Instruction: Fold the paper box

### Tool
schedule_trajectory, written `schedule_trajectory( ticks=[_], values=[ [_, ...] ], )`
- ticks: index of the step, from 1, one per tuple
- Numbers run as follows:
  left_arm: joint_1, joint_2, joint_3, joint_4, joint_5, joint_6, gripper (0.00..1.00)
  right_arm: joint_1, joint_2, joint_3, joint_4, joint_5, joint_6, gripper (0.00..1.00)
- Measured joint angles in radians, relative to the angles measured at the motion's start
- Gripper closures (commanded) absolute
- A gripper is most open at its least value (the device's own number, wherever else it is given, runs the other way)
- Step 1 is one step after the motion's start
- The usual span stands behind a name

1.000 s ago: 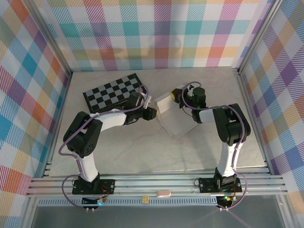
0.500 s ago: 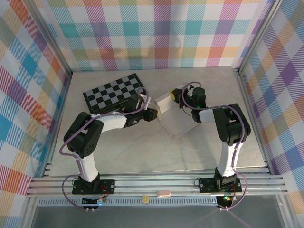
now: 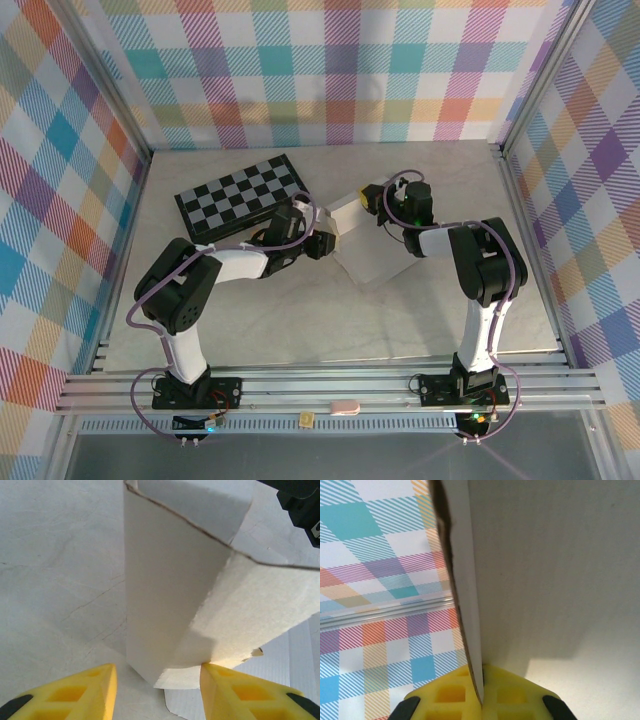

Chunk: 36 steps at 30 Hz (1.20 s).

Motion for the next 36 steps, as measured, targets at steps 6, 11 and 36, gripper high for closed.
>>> schedule_trajectory(
  ticks=[6,11,36],
  values=[
    [0.000,0.003,0.000,0.023,-0.023,-0.001,0.53,0.000,0.000,0.002,0.000,0.007,0.008,1.00],
    [0.000,0.019,0.014,0.038,-0.031,-0.006,0.52,0.000,0.000,0.002,0.000,0.011,0.011,1.00],
    [-0.008,0.124,0.122,0.033,-0.180,-0.072,0.56,0.044,0.032,-0.044,0.151,0.115,0.048,1.00]
  ],
)
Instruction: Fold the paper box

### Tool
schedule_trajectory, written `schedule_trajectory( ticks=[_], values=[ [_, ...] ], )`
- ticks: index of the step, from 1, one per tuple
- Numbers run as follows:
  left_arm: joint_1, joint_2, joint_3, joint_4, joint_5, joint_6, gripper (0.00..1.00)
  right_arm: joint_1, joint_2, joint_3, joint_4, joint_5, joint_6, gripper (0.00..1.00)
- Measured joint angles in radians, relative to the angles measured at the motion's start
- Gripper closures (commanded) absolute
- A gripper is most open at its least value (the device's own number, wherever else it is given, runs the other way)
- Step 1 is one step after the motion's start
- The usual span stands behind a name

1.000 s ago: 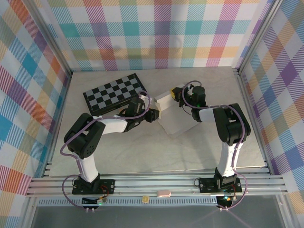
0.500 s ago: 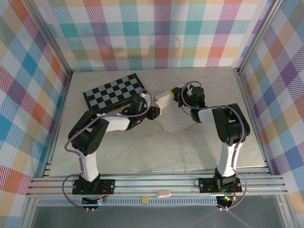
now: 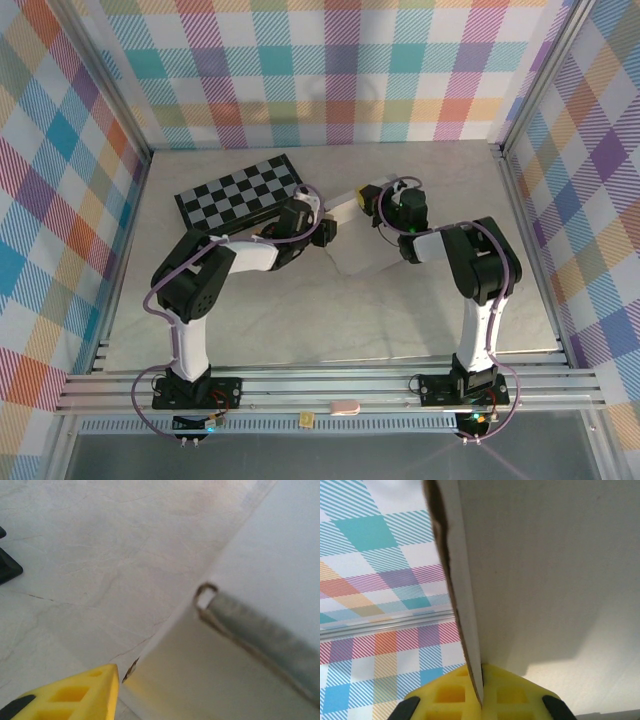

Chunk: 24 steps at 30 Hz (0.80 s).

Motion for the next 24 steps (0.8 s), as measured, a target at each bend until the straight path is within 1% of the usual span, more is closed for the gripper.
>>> schedule_trajectory(
  ticks=[5,7,10,14,16,20,23,24],
  values=[
    [-0.005,0.016,0.024,-0.004,-0.027,-0.006,0.59,0.010,0.014,-0.004,0.037,0.021,0.013,1.00],
    [-0.007,0.022,0.033,-0.008,-0.042,-0.007,0.62,0.012,0.014,-0.004,0.039,0.029,0.016,1.00],
    [-0.010,0.025,0.047,-0.023,-0.061,-0.006,0.71,0.014,0.014,-0.004,0.039,0.045,0.019,1.00],
    [-0.020,0.025,0.053,-0.033,-0.087,-0.004,0.80,0.015,0.014,-0.004,0.035,0.061,0.019,1.00],
    [-0.024,0.025,0.057,-0.044,-0.098,0.000,0.87,0.015,0.015,-0.004,0.032,0.068,0.019,1.00],
    [-0.034,0.025,0.066,-0.069,-0.138,0.003,0.91,0.017,0.015,-0.004,0.027,0.078,0.022,1.00],
    [-0.053,0.029,0.098,-0.126,-0.198,0.000,0.99,0.020,0.015,-0.004,0.026,0.091,0.025,1.00],
    [-0.062,0.034,0.116,-0.151,-0.229,-0.004,1.00,0.022,0.015,-0.004,0.026,0.100,0.027,1.00]
  ],
)
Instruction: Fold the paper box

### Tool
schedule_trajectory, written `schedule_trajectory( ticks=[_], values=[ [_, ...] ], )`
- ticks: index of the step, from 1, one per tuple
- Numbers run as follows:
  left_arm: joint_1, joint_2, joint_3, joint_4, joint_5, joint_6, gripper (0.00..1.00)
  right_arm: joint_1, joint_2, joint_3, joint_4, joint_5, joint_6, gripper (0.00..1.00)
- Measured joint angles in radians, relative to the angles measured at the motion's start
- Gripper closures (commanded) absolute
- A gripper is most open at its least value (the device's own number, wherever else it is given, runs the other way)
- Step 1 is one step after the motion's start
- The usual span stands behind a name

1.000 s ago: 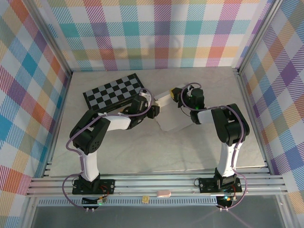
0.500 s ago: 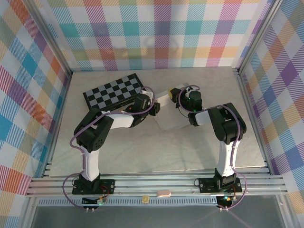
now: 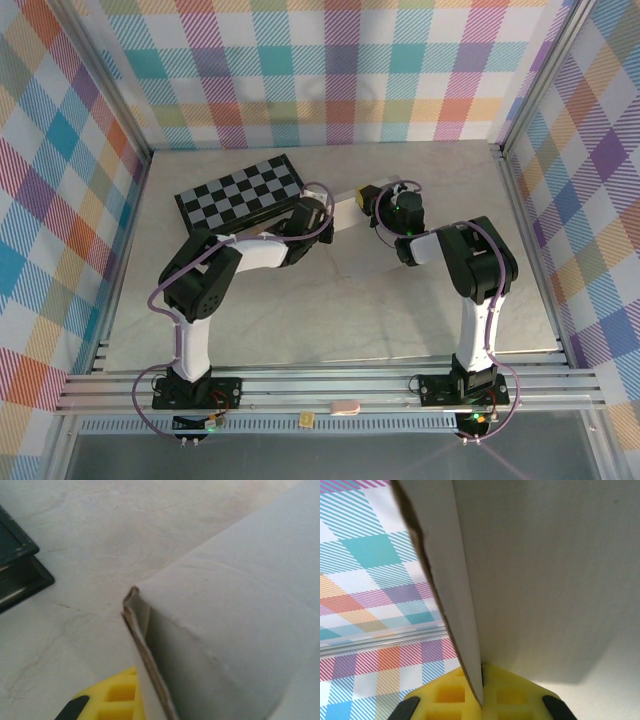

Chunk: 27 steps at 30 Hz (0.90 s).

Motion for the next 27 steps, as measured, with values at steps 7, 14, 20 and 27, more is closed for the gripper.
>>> schedule_trajectory(
  ticks=[7,14,20,27],
  values=[
    [-0.048,0.062,0.161,-0.217,-0.208,-0.100,1.00,0.020,-0.005,0.000,-0.013,0.072,0.013,1.00],
    [-0.063,0.100,0.286,-0.433,-0.304,-0.208,1.00,0.043,-0.037,-0.002,-0.072,0.114,0.014,1.00],
    [-0.072,0.122,0.357,-0.569,-0.347,-0.264,1.00,0.065,-0.061,-0.004,-0.121,0.141,0.023,1.00],
    [-0.082,0.127,0.383,-0.634,-0.378,-0.284,1.00,0.078,-0.102,-0.014,-0.183,0.158,0.039,0.87]
  ],
)
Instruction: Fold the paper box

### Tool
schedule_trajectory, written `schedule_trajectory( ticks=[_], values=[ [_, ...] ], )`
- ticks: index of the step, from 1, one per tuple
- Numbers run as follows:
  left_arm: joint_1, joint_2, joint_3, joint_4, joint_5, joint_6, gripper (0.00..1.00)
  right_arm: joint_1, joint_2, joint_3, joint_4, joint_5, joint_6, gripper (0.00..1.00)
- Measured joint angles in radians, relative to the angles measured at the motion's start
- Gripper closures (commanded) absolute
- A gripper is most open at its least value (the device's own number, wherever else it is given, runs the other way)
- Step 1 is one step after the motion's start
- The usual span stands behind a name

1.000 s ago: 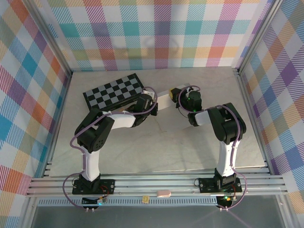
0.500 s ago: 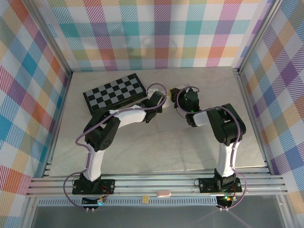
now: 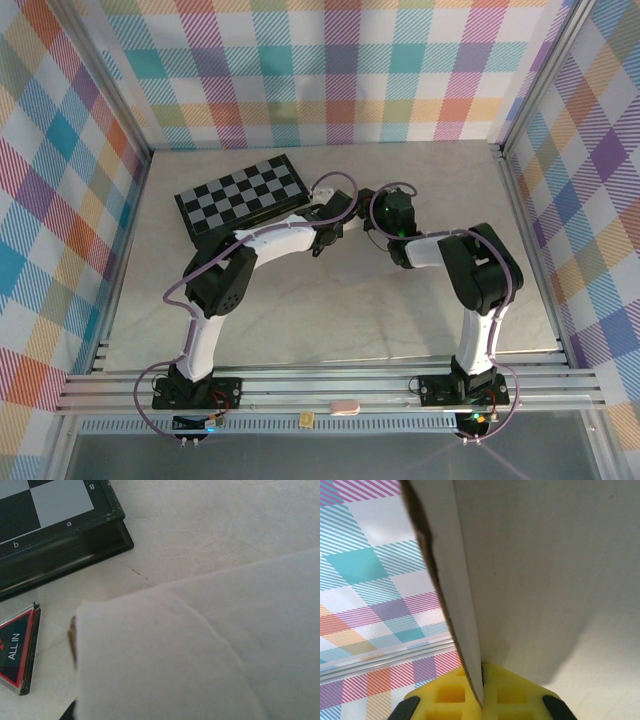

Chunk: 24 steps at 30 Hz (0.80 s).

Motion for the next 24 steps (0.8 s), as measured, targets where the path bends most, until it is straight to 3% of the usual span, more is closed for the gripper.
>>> schedule_trajectory(
  ticks=[4,9,16,24],
  values=[
    [0.008,0.000,0.001,-0.012,-0.013,0.021,1.00,-0.007,-0.074,-0.024,-0.103,-0.024,0.008,0.58],
    [0.032,-0.037,0.004,-0.055,0.016,0.072,1.00,-0.064,-0.246,-0.015,-0.404,-0.063,-0.056,0.38],
    [0.059,-0.098,0.096,-0.282,0.066,0.126,1.00,-0.192,-0.462,0.202,-0.880,-0.066,-0.250,0.35],
    [0.060,-0.122,0.146,-0.480,0.089,0.155,1.00,-0.203,-0.483,0.322,-1.185,-0.097,-0.399,0.39]
  ],
)
